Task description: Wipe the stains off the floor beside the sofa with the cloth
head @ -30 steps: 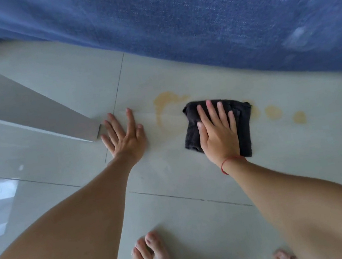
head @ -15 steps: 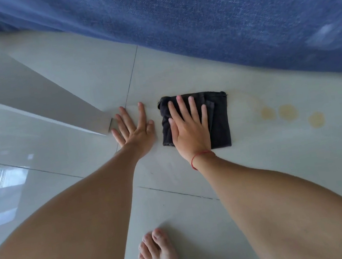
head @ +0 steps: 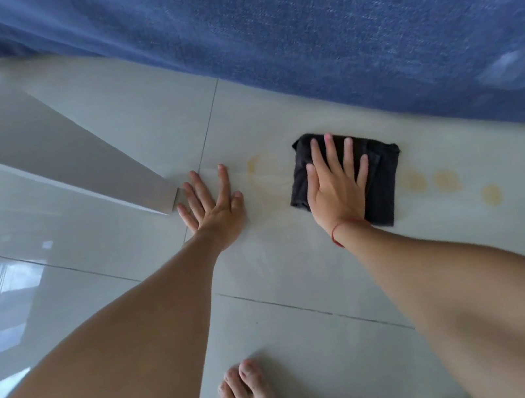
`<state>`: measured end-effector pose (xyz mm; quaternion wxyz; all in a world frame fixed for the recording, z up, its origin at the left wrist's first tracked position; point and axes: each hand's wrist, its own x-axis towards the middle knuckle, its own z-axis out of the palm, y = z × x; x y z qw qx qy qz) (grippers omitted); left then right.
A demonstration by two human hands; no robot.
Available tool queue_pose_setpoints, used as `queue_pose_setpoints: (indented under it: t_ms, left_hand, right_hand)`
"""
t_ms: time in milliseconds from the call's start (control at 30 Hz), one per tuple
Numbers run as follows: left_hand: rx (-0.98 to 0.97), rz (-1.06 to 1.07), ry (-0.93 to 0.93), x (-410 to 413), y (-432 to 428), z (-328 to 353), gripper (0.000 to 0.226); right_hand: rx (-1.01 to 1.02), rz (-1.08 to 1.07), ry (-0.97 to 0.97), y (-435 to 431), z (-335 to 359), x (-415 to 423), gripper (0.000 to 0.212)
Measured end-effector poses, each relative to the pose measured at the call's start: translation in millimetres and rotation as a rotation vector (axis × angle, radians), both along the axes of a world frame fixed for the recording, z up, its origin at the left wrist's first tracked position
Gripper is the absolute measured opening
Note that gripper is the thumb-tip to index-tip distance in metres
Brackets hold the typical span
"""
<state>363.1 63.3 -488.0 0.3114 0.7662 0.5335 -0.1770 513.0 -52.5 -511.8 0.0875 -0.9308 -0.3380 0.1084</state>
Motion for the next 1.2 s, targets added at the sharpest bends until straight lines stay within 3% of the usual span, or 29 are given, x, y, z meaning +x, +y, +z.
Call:
queue_pose_setpoints:
  t_ms: [233, 433, 600, 867, 1033, 1200]
  left_hand:
    - [-0.011, -0.014, 0.020, -2, 3, -8, 0.058]
    - [0.064, -0.034, -0.001, -9, -1, -8, 0.061]
    - [0.219, -0.148, -0.029, -34, 1, -10, 0.058]
    - [0.271, -0.143, -0.075, -38, 3, -22, 0.062]
    - [0.239, -0.161, -0.052, -36, 6, -21, 0.063]
    - [0.179, -0.178, -0.024, -36, 7, -15, 0.062]
  right_hand:
    - [-0.008, 0.222, 0.024, 38, 1, -40, 0.049]
    - [0.007, 0.342, 0.006, -14, 3, -60, 0.047]
    - [-0.019, 0.314, 0.012, -53, 5, -29, 0.046]
    - [-0.028, 0.074, 0.026, 30, 2, -36, 0.049]
    - [-0.015, 0.268, 0.024, 61, 3, -70, 0.049]
    - [-0.005, 0.471, 0.027, 31, 3, -70, 0.048]
